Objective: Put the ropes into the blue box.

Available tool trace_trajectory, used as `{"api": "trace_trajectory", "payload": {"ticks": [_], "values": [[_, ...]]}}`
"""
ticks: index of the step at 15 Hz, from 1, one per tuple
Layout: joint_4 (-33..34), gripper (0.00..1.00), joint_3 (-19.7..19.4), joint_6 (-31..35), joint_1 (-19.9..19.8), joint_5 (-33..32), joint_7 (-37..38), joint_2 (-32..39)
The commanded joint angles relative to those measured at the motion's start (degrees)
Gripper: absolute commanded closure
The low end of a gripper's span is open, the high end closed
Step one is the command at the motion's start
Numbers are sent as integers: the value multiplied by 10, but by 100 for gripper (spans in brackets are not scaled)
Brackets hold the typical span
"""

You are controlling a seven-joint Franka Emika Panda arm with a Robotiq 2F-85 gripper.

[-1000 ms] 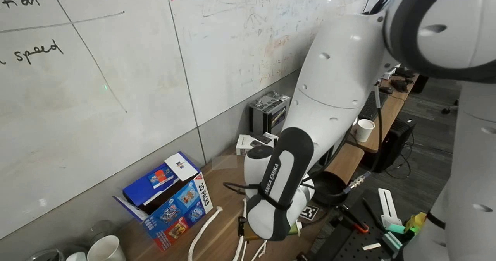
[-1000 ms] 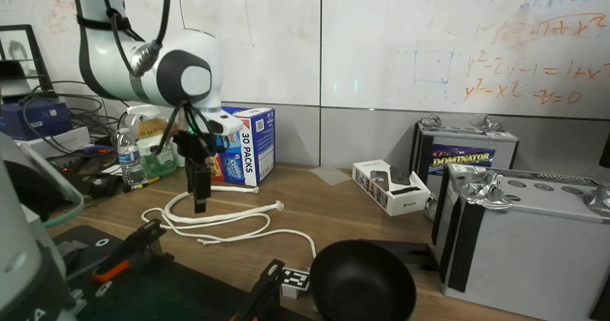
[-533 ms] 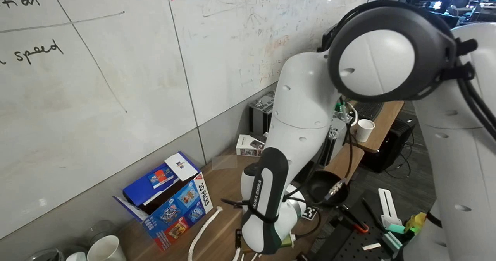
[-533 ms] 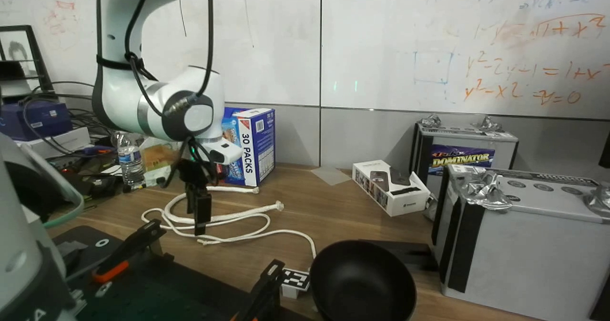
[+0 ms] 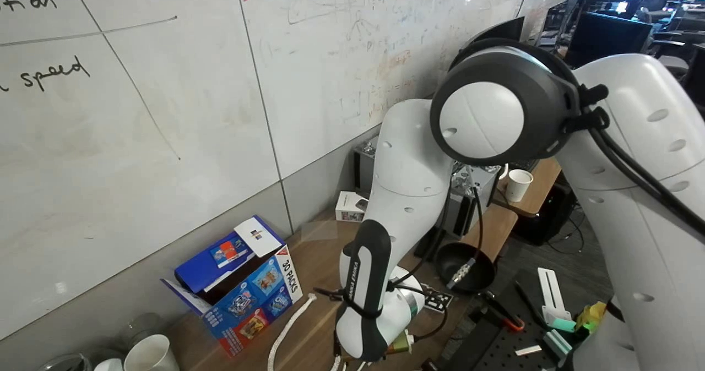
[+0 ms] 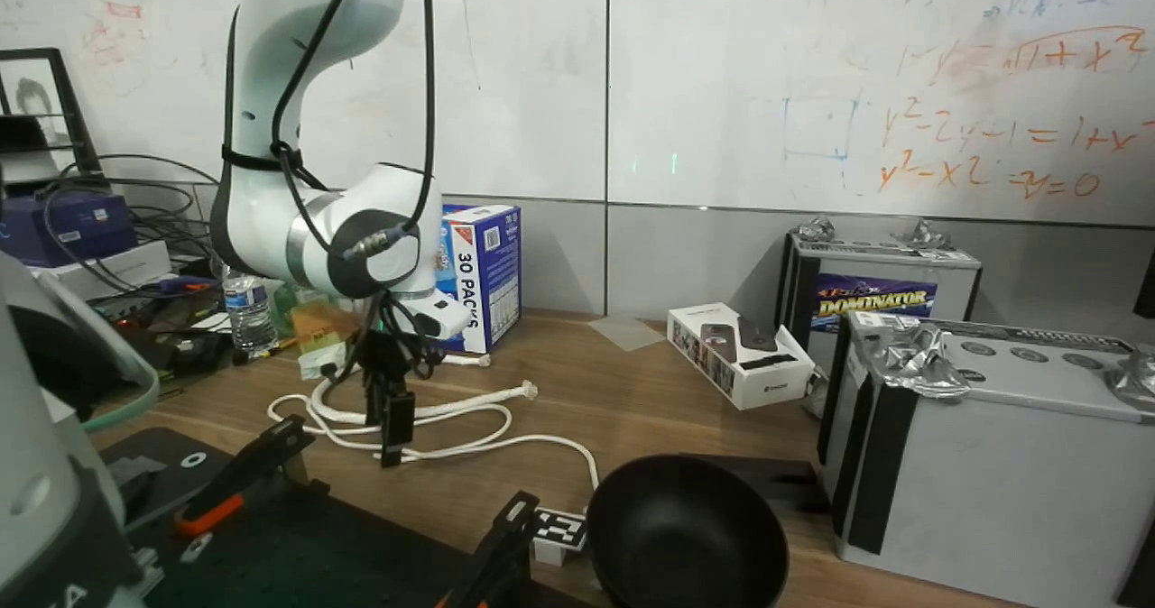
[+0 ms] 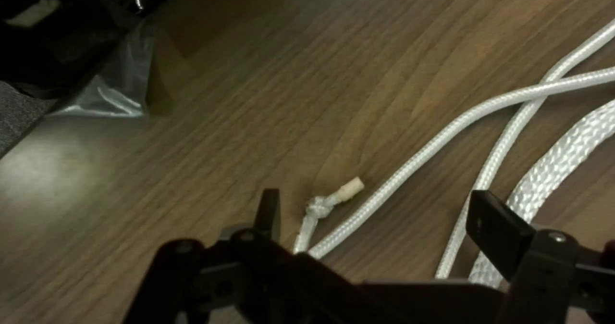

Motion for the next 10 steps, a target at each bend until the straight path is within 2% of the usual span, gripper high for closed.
{"api": "trace_trajectory", "payload": {"ticks": [1,10], "values": [[17,0,-9,13,8,21,-26,11],[29,0,-8,16,3,32,-41,24]]}}
